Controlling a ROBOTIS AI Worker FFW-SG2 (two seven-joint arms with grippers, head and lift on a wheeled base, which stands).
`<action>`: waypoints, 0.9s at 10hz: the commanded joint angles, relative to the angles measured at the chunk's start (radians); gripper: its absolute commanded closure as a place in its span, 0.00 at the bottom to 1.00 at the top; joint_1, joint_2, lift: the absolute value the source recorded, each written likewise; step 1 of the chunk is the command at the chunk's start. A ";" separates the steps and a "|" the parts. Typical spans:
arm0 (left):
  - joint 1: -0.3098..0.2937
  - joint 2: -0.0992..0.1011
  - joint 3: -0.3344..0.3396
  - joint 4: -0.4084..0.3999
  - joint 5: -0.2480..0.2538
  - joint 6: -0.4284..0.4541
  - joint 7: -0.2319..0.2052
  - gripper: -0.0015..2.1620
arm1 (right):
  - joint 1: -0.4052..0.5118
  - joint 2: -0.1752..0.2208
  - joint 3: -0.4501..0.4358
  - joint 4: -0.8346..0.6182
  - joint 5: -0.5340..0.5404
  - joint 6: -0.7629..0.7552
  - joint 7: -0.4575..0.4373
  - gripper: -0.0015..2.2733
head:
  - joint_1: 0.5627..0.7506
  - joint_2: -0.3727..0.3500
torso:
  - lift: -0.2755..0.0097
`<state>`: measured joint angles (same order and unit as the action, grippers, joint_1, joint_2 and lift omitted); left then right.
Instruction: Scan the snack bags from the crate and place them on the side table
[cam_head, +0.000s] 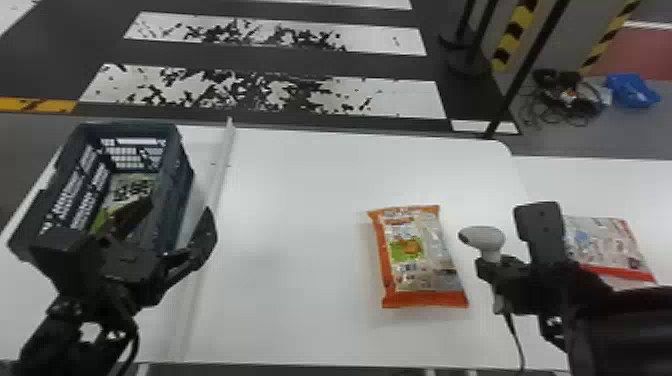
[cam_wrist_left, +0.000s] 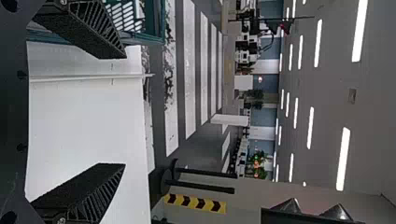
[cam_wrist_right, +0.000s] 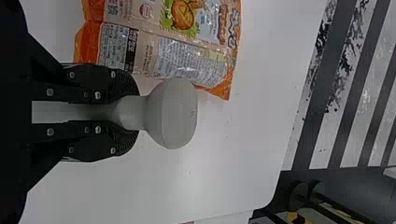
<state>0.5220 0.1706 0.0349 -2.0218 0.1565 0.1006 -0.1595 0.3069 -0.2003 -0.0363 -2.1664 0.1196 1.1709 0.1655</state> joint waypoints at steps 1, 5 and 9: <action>0.001 0.000 0.000 -0.003 0.000 0.000 0.000 0.02 | -0.038 -0.004 -0.030 0.082 -0.009 -0.030 0.000 0.99 | 0.70 0.36 | 0.79; 0.003 0.000 0.000 -0.006 0.000 0.000 0.000 0.02 | -0.126 -0.013 -0.042 0.266 -0.009 -0.095 0.002 0.99 | 0.70 0.30 | 0.79; 0.003 0.001 0.000 -0.006 0.000 0.000 0.000 0.02 | -0.177 -0.028 -0.034 0.370 -0.008 -0.110 0.005 0.95 | 0.70 0.27 | 0.79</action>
<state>0.5255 0.1713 0.0353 -2.0279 0.1565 0.1006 -0.1595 0.1366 -0.2272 -0.0717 -1.8083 0.1119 1.0600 0.1715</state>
